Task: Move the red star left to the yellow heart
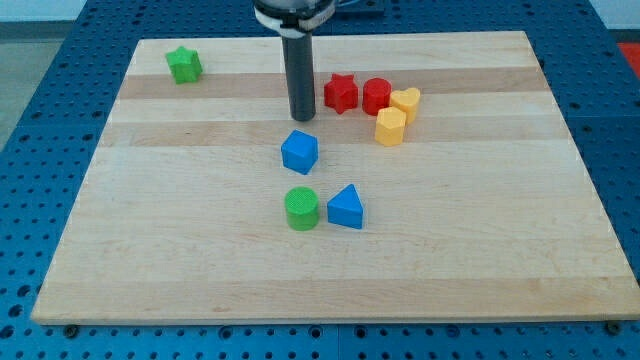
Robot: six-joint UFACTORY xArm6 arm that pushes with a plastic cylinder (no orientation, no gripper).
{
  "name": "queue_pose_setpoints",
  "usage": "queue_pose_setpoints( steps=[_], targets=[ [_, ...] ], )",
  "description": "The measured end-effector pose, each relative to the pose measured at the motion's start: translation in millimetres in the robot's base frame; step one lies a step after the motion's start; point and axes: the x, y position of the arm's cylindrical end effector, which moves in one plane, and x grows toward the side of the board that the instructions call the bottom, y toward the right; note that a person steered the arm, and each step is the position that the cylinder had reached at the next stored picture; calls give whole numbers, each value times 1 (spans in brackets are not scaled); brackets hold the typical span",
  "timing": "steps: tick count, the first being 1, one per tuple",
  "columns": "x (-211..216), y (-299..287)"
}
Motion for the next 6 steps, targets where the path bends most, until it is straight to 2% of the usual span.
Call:
queue_pose_setpoints(
  steps=[1,3,4,6],
  targets=[
    [-22,4],
    [-21,27],
    [-17,63],
    [38,109]
  ],
)
